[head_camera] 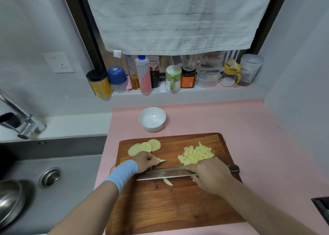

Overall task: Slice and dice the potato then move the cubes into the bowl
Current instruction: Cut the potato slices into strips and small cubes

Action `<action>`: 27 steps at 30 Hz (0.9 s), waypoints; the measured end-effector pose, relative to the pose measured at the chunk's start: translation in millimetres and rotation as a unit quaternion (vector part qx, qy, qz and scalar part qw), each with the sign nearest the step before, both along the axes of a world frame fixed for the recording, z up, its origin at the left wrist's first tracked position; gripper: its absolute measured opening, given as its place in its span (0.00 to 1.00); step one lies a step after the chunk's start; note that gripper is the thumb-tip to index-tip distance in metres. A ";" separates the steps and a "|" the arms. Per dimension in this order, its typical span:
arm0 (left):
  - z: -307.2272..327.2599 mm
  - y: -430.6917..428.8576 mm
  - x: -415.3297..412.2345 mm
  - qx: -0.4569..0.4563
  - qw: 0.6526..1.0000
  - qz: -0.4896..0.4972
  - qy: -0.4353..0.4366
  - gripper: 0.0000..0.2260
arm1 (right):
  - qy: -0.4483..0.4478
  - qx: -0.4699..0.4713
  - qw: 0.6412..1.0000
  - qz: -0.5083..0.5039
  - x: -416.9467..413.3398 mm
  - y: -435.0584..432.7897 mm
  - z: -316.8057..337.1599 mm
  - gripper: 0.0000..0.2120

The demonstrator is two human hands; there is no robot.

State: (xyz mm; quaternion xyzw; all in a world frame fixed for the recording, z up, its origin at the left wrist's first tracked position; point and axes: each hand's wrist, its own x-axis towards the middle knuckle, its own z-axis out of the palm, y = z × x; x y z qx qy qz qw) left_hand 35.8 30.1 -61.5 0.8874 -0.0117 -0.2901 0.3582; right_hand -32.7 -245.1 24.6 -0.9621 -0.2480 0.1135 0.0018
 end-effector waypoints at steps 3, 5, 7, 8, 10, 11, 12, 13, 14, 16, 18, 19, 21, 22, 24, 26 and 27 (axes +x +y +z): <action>-2.1 17.0 -0.6 -0.040 0.994 0.089 -0.038 0.14 | 0.046 0.043 0.995 -0.073 7.5 -10.3 -0.8 0.16; -0.7 22.5 0.1 -0.027 0.990 0.118 -0.068 0.16 | 0.088 0.075 0.985 -0.131 11.5 -16.1 -1.3 0.11; -2.8 22.6 -1.6 0.015 0.989 0.111 -0.095 0.15 | 0.115 0.117 0.968 -0.192 12.6 -18.0 -1.1 0.15; -4.3 19.9 -4.3 0.039 0.990 0.093 -0.103 0.13 | 0.123 0.139 0.958 -0.218 11.8 -17.9 -1.9 0.16; -6.1 6.9 -12.2 0.053 0.989 0.044 -0.127 0.09 | 0.134 0.183 0.940 -0.257 8.1 -14.6 -2.4 0.17; -9.0 -1.7 -15.6 0.048 0.988 0.006 -0.147 0.09 | 0.139 0.202 0.930 -0.273 5.6 -11.9 -3.8 0.17; -12.8 -11.2 -18.9 0.051 0.983 -0.045 -0.172 0.10 | 0.141 0.217 0.922 -0.286 2.2 -9.2 -5.2 0.16; -17.6 -20.2 -21.5 0.069 0.972 -0.103 -0.200 0.10 | 0.144 0.230 0.915 -0.298 -1.4 -6.3 -6.6 0.15; -20.1 -28.0 -24.2 0.099 0.957 -0.153 -0.227 0.11 | 0.146 0.242 0.908 -0.309 -4.9 -3.8 -7.9 0.14; -28.3 -36.0 -27.9 0.133 0.935 -0.188 -0.269 0.15 | 0.150 0.259 0.896 -0.327 -11.3 0.3 -9.8 0.14; -34.2 -36.9 -33.5 0.120 0.933 -0.172 -0.291 0.17 | 0.154 0.261 0.893 -0.334 -17.4 2.1 -13.4 0.13; -36.0 -35.5 -37.1 0.114 0.936 -0.163 -0.291 0.19 | 0.155 0.263 0.891 -0.337 -20.1 2.6 -15.2 0.13; -37.9 -32.2 -44.8 0.107 0.937 -0.146 -0.298 0.24 | 0.154 0.262 0.889 -0.342 -25.8 3.1 -18.5 0.12; -38.4 -30.8 -48.5 0.103 0.937 -0.145 -0.301 0.27 | 0.154 0.260 0.890 -0.343 -28.3 3.7 -20.3 0.12; -37.7 -30.7 -55.0 0.124 0.930 -0.173 -0.301 0.32 | 0.157 0.255 0.889 -0.346 -32.7 5.6 -23.2 0.13; -39.2 -33.8 -59.5 0.163 0.921 -0.183 -0.302 0.34 | 0.160 0.249 0.888 -0.351 -36.3 7.4 -27.1 0.13; -40.8 -36.4 -61.7 0.173 0.922 -0.170 -0.303 0.33 | 0.161 0.248 0.887 -0.354 -38.0 8.3 -29.6 0.13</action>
